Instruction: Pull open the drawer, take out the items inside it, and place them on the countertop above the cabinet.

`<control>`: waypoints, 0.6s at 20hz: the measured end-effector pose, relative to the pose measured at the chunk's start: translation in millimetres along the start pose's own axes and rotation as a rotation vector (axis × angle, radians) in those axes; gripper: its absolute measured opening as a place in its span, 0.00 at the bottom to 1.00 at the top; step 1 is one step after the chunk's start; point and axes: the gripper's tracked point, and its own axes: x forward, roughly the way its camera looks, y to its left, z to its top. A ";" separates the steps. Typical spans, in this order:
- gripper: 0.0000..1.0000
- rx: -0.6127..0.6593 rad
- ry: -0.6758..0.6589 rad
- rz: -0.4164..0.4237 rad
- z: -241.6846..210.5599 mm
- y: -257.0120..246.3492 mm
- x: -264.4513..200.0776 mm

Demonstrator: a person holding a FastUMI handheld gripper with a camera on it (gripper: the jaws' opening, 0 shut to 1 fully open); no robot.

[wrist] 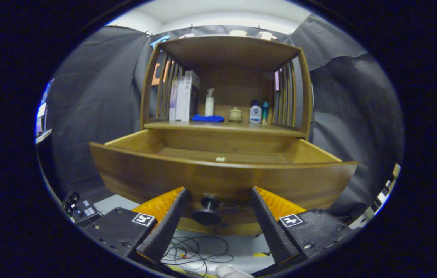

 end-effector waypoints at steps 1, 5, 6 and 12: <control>1.00 0.016 -0.017 0.009 14.5 -1.3 -3.8; 1.00 0.057 -0.039 0.005 82.5 -22.8 -0.8; 1.00 0.066 -0.038 0.016 101.6 -24.1 5.3; 1.00 0.085 0.163 0.059 154.6 -23.5 81.4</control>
